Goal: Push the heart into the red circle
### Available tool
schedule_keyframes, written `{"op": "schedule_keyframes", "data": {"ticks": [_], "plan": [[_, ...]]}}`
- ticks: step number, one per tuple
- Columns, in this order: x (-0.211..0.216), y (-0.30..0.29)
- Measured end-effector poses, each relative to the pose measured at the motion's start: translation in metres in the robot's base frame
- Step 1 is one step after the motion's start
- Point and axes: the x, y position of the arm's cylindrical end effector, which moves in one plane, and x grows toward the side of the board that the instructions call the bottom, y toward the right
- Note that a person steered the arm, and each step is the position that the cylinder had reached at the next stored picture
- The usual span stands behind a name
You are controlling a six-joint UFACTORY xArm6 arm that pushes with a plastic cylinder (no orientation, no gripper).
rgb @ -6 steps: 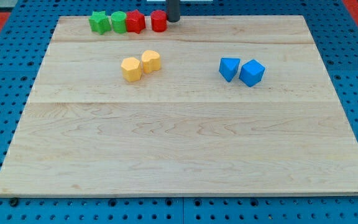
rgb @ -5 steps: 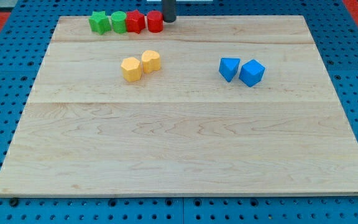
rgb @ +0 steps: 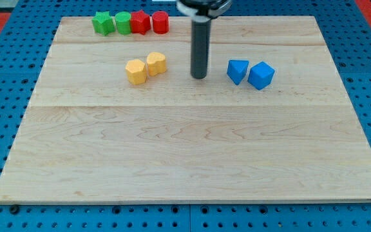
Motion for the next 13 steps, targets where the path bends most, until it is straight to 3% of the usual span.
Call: {"op": "schedule_keyframes", "data": {"ticks": [1, 2, 6, 9, 10, 11, 13], "plan": [[-0.001, -0.068], [-0.008, -0.1], [-0.093, 0.019], [-0.162, 0.008], [-0.136, 0.036], [-0.102, 0.022], [-0.117, -0.006]]}}
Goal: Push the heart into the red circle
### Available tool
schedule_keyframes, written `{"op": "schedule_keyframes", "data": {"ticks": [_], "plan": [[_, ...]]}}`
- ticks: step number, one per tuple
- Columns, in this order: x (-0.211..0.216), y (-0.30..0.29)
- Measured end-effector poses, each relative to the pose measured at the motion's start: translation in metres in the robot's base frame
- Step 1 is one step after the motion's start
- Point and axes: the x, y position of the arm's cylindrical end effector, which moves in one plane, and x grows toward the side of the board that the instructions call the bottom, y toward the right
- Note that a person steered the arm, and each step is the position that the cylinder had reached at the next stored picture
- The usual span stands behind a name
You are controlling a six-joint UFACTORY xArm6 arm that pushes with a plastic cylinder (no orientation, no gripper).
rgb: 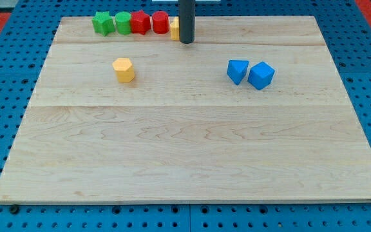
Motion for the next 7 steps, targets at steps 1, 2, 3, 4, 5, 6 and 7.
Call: {"op": "schedule_keyframes", "data": {"ticks": [1, 2, 3, 4, 5, 6, 7], "plan": [[-0.004, 0.001], [-0.022, 0.001], [-0.036, 0.001], [-0.037, 0.001], [-0.037, -0.006], [-0.036, -0.006], [-0.018, 0.02]]}}
